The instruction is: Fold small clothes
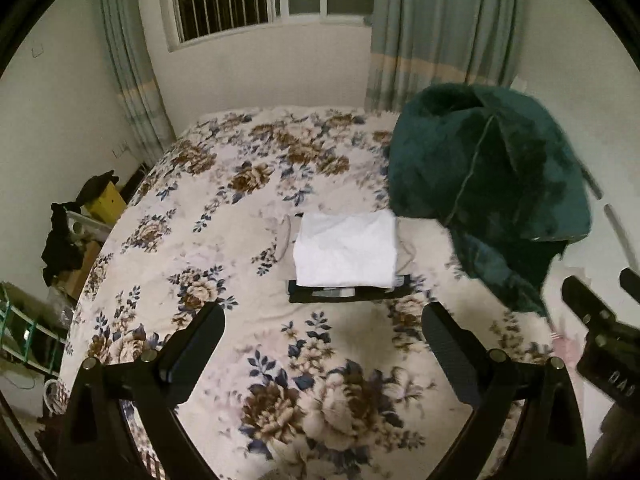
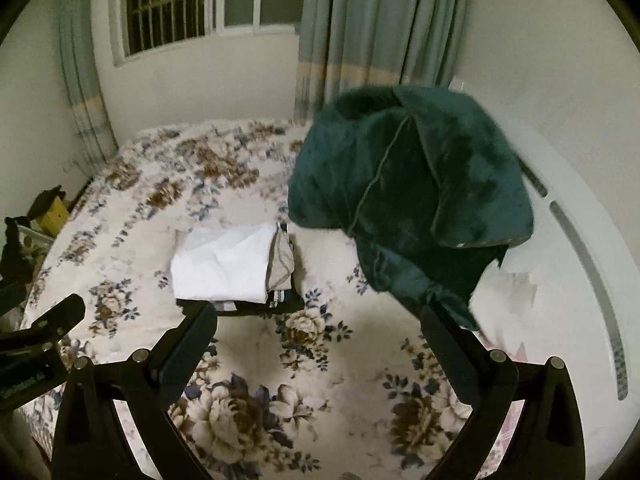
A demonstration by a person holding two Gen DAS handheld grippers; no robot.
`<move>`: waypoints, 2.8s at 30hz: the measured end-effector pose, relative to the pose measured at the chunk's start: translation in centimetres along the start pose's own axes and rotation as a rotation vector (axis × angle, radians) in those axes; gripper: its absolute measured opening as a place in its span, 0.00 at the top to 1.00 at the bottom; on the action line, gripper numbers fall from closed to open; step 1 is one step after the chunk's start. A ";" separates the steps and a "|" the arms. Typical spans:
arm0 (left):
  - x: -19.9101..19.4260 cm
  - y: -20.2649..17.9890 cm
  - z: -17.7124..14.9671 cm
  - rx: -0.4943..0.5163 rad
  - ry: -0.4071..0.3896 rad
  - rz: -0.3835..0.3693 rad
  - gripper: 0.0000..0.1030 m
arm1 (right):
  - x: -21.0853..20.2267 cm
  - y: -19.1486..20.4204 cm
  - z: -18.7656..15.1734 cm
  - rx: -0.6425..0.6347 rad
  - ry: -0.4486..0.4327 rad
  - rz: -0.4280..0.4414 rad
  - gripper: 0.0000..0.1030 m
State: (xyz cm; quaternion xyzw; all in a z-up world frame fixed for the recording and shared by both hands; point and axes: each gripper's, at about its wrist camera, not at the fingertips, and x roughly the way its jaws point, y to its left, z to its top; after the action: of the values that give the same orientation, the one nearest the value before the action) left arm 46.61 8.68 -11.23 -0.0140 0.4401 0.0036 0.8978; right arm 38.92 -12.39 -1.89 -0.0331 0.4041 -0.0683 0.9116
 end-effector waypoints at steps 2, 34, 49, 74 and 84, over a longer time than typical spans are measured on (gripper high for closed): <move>-2.8 -0.4 -0.3 0.001 -0.032 0.002 0.02 | -3.5 -0.6 -0.4 -0.004 -0.032 0.005 0.00; -16.2 0.6 -5.1 -0.043 -0.222 0.063 0.00 | -19.8 -2.2 -3.6 -0.012 -0.181 0.089 0.00; -16.3 0.8 -5.4 -0.041 -0.217 0.070 0.00 | -19.7 -2.3 -3.7 -0.015 -0.184 0.086 0.00; -16.9 0.7 -5.7 -0.046 -0.228 0.081 0.00 | -19.9 -1.2 -2.7 -0.021 -0.189 0.103 0.00; -17.6 0.7 -5.7 -0.047 -0.239 0.082 0.00 | -19.9 -0.8 -2.6 -0.019 -0.193 0.103 0.00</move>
State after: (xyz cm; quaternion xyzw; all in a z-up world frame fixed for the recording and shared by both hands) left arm 31.35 9.33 -0.79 -0.0164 0.3299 0.0524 0.9424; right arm 23.64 -10.21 11.04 -0.0273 0.3161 -0.0140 0.9482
